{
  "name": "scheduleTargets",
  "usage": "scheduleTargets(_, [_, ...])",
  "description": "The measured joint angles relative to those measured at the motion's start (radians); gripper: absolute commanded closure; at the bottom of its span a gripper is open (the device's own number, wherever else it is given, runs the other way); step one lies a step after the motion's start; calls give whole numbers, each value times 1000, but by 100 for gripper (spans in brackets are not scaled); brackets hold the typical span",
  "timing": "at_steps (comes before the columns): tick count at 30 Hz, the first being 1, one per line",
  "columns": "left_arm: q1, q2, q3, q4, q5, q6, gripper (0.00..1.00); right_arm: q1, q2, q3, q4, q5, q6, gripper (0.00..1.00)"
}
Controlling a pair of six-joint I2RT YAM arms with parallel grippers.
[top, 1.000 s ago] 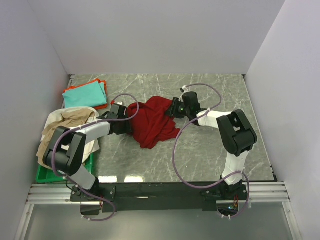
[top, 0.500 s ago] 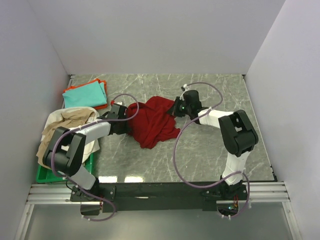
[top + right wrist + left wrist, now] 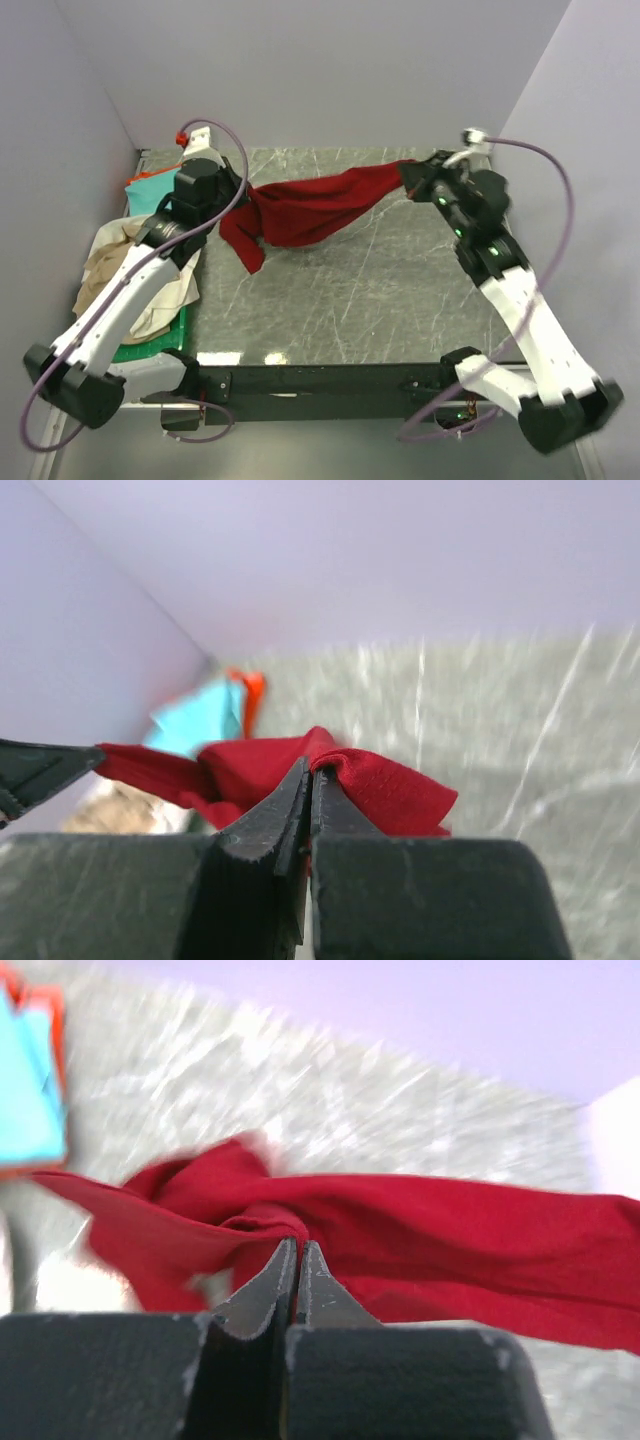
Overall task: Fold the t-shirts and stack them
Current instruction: Flatten the tshirt out
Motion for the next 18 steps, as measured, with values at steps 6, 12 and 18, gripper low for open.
scheduleTargets(6, [-139,-79,178,-39,-46,58,100,1,-259,38,-70,39,-31,100])
scheduleTargets(12, [-262,-52,278,-63,-96,92,100,3,-373,39,-137,85,-39,100])
scheduleTargets(18, [-286,130,264,-68,-89,80,66,0,-333,-18,-195,296,-12,100])
